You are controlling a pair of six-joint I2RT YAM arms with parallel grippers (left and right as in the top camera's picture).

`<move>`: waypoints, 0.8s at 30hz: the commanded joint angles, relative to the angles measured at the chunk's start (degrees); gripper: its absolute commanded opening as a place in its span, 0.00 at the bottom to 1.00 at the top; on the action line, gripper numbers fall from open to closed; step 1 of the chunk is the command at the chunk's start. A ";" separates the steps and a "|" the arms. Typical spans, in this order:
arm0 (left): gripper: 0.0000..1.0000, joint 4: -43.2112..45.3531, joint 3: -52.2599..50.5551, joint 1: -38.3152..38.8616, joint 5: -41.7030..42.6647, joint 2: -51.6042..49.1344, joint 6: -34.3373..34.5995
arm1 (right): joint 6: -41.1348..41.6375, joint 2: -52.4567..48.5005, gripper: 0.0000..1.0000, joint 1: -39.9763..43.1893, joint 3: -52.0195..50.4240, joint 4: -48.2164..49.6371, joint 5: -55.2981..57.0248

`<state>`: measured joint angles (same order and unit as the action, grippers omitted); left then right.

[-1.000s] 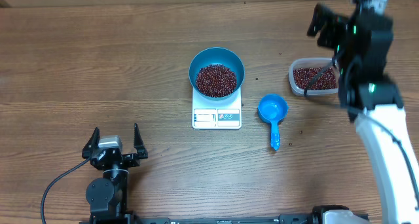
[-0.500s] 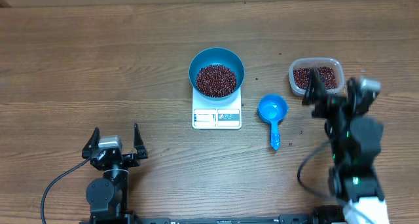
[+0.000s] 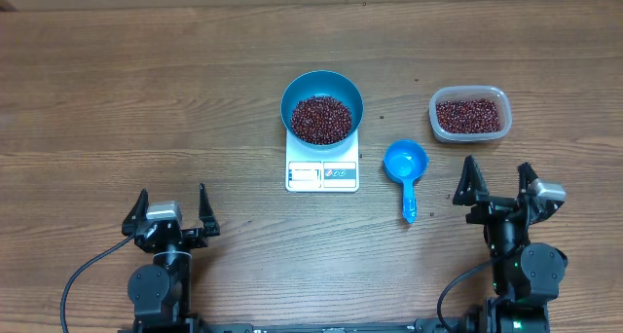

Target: Scoop item into bowl and weigh 150g on scale

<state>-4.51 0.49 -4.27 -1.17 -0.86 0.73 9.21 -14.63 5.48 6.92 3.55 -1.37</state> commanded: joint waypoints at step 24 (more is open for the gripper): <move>0.99 0.15 -0.22 -0.44 -0.72 0.61 -0.09 | -6.14 13.68 1.00 5.53 -3.32 -15.43 -8.13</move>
<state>-4.51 0.49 -4.27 -1.19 -0.86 0.73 4.64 -2.11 10.79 3.75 -12.08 -9.19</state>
